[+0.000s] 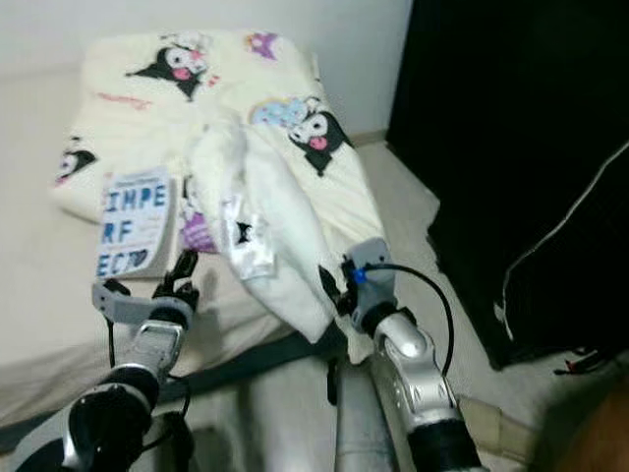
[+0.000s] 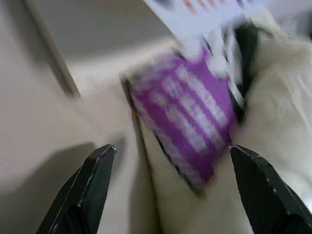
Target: Clean up the room
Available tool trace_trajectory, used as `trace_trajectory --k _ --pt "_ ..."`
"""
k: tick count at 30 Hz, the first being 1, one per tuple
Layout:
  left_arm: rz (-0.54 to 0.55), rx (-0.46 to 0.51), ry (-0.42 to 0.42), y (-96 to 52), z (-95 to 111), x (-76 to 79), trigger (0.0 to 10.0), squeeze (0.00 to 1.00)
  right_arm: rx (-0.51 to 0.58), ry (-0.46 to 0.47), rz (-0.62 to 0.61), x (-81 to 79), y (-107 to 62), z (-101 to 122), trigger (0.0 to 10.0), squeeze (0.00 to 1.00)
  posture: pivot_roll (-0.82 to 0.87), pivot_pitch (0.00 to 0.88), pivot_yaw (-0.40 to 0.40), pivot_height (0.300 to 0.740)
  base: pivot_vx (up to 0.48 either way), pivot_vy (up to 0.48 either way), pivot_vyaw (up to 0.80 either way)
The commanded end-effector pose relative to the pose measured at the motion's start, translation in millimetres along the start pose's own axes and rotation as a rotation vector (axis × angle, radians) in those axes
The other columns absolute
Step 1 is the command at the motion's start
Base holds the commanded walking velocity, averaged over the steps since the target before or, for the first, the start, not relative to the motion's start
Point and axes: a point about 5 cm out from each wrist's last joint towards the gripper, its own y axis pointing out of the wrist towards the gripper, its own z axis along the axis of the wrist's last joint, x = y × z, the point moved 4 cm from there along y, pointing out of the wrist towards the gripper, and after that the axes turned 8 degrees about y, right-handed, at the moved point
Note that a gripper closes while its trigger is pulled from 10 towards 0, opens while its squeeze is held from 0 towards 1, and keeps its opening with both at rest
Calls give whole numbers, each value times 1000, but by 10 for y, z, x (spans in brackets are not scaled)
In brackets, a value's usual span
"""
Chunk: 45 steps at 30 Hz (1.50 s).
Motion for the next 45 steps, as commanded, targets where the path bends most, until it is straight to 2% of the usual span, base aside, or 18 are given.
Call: trace_trajectory --k 1,7,10,17,19,23,24,28,31,32,34,36,38,40,41,44,45 --pt "39 66 -19 -21 180 -112 10000 0 -24 14 21 -66 -49 -38 10000 0 -383 341 -60 525 0 0 0" --pt "78 151 2 -38 408 -201 10000 0 -1 29 36 -132 -154 53 10000 0 -413 391 -85 520 0 0 0" --pt "184 234 40 -122 625 -393 10000 0 -10 40 37 -156 -242 100 10000 0 -420 415 -102 520 0 0 0" --pt "265 281 84 -206 779 -542 10000 0 -19 51 44 -214 -287 152 10000 0 -434 432 -111 520 0 0 0" --pt "329 328 101 -263 939 -636 10000 0 -18 57 50 -247 -304 195 10000 0 -437 449 -120 520 0 0 0" --pt "328 358 82 -264 1005 -630 10000 0 -22 62 53 -258 -313 190 10000 0 -437 451 -121 520 0 0 0" --pt "309 386 38 -250 1052 -604 10000 0 -31 66 57 -280 -326 179 10000 0 -440 457 -124 520 0 0 0" --pt "303 387 28 -233 1047 -581 10000 0 -50 54 63 -301 -342 156 10000 0 -436 459 -127 520 0 0 0" --pt "417 320 49 -320 895 -755 10000 0 -60 52 62 -307 -358 164 10000 0 -432 460 -127 520 0 0 0" --pt "417 320 49 -320 895 -755 10000 0 -60 52 62 -307 -358 164 10000 0 -432 460 -127 520 0 0 0" --pt "479 263 63 -407 754 -886 10000 0 -61 54 59 -304 -358 179 10000 0 -426 460 -126 520 0 0 0" --pt "493 244 59 -448 684 -935 10000 0 -61 55 59 -303 -356 184 10000 0 -427 457 -125 520 0 0 0" --pt "442 219 40 -470 585 -939 10000 0 -61 56 60 -309 -353 199 10000 0 -425 455 -126 520 0 0 0" --pt "352 213 15 -447 574 -883 10000 0 -62 54 61 -315 -350 209 10000 0 -427 455 -125 520 0 0 0" --pt "352 213 15 -447 574 -883 10000 0 -62 54 61 -315 -350 209 10000 0 -427 455 -125 520 0 0 0" --pt "305 260 11 -497 742 -921 10000 0 -65 55 61 -316 -360 215 10000 0 -414 458 -122 520 0 0 0" --pt "305 260 11 -497 742 -921 10000 0 -65 55 61 -316 -360 215 10000 0 -414 458 -122 520 0 0 0"
